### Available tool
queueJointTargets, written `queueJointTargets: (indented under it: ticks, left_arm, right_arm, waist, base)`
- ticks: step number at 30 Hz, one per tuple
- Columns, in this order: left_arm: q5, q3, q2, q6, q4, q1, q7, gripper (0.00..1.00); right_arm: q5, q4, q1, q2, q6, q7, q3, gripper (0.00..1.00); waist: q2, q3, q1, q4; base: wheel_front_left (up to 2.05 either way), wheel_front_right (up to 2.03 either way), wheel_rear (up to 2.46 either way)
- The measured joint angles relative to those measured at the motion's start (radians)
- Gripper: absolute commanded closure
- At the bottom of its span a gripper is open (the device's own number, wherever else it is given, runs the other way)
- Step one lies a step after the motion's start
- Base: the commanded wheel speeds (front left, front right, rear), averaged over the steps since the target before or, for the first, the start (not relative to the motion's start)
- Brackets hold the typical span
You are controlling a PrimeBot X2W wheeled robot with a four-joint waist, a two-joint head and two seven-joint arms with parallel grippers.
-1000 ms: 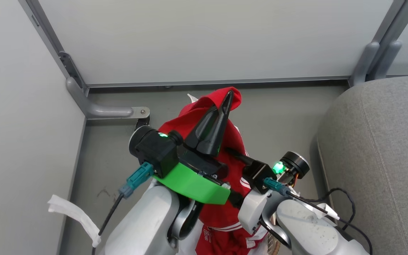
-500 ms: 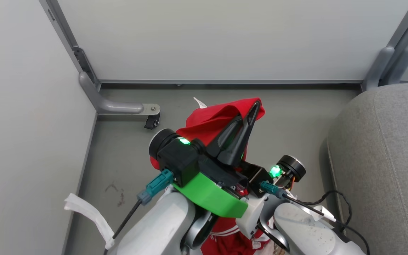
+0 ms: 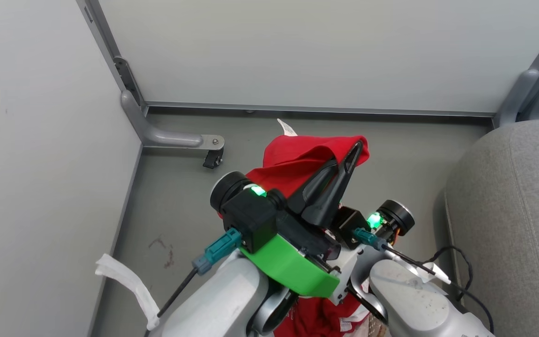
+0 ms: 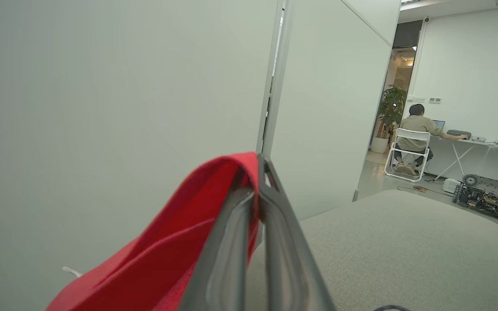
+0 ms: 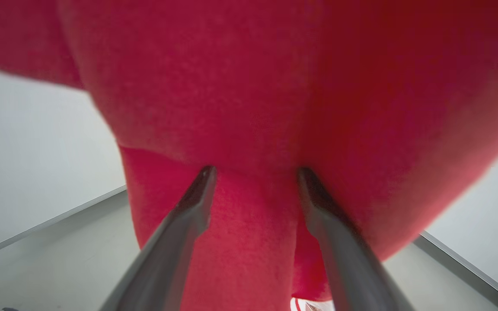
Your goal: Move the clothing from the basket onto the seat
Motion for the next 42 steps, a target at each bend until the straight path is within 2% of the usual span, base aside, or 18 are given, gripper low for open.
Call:
queueJointTargets:
  ticks: [1, 24, 25, 26, 35, 42]
  left_arm:
    - [-0.002, -0.001, 0.000, 0.000, 0.000, 0.000, 0.000, 1.00]
    - [0.005, 0.017, 0.000, 0.007, 0.026, 0.001, 0.000, 1.00]
    - [0.005, 0.021, 0.000, 0.008, 0.028, 0.002, 0.000, 0.22]
    - [0.004, 0.023, 0.000, 0.011, 0.034, 0.002, 0.000, 0.00]
    - [0.043, 0.083, 0.000, 0.032, 0.104, 0.010, 0.000, 0.00]
    - [0.079, 0.163, 0.000, 0.028, 0.161, 0.029, 0.000, 0.00]
  right_arm:
    - [0.001, 0.000, 0.000, 0.000, 0.000, 0.000, -0.004, 1.00]
    - [0.001, 0.013, -0.002, 0.000, 0.000, 0.000, -0.053, 1.00]
    - [0.001, 0.012, -0.002, 0.000, 0.000, 0.000, -0.053, 1.00]
    - [0.001, 0.011, -0.002, 0.000, 0.000, 0.000, -0.053, 1.00]
    - [0.002, -0.017, 0.003, 0.000, 0.000, 0.000, -0.046, 1.00]
    - [-0.008, -0.064, 0.051, 0.000, 0.000, 0.000, -0.069, 1.00]
  waist:
    - [0.0000, 0.000, 0.0000, 0.001]
    - [0.0000, -0.010, 0.0000, -0.024]
    - [0.0000, -0.010, 0.0000, -0.026]
    - [0.0000, -0.011, 0.0000, -0.028]
    - [0.0000, -0.005, 0.0000, -0.065]
    - [0.0000, -0.001, 0.0000, -0.133]
  base:
    - [0.00, 0.00, 0.00]
    - [0.00, 0.00, 0.00]
    - [0.00, 0.00, 0.00]
    - [0.00, 0.00, 0.00]
    - [0.00, 0.00, 0.00]
    - [0.00, 0.00, 0.00]
